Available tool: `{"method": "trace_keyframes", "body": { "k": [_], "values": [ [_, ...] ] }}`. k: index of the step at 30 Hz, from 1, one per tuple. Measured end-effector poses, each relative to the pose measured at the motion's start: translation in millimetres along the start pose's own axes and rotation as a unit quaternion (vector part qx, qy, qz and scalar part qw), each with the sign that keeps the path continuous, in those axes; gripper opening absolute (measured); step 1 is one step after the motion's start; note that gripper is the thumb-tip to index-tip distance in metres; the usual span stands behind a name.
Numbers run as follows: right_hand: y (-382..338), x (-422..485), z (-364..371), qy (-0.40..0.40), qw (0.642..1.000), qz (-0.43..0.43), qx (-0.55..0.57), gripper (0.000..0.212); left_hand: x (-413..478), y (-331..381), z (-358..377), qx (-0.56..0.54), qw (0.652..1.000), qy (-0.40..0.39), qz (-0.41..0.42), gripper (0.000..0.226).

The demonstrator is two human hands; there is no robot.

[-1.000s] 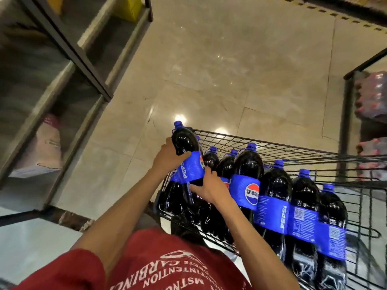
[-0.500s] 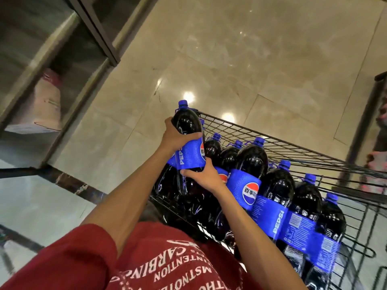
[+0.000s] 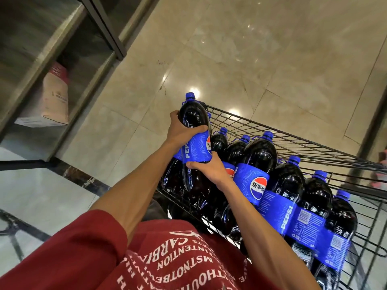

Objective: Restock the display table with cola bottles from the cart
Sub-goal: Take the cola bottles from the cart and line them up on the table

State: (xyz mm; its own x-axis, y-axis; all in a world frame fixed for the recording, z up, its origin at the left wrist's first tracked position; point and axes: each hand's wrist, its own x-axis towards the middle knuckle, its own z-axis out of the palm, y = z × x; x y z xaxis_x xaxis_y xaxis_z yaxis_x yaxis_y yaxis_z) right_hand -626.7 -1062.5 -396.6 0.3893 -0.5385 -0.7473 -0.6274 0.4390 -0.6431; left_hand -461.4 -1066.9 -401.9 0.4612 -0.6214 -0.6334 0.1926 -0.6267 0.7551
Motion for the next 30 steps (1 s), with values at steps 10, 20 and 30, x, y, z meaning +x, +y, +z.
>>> {"method": "trace_keyframes", "body": {
  "k": [10,20,30],
  "values": [
    [-25,-28,23,0.029,0.998,-0.038,-0.048,0.092,-36,15,-43,-0.062,0.995,0.048,0.054,0.096],
    [-93,-78,75,0.024,0.975,-0.165,-0.145,0.079,-101,44,-132,-0.104,0.97,0.155,0.154,0.1],
    [-147,-142,170,-0.011,0.931,-0.301,-0.207,0.072,-208,45,-247,-0.139,0.91,0.269,0.284,0.108]
  ]
}}
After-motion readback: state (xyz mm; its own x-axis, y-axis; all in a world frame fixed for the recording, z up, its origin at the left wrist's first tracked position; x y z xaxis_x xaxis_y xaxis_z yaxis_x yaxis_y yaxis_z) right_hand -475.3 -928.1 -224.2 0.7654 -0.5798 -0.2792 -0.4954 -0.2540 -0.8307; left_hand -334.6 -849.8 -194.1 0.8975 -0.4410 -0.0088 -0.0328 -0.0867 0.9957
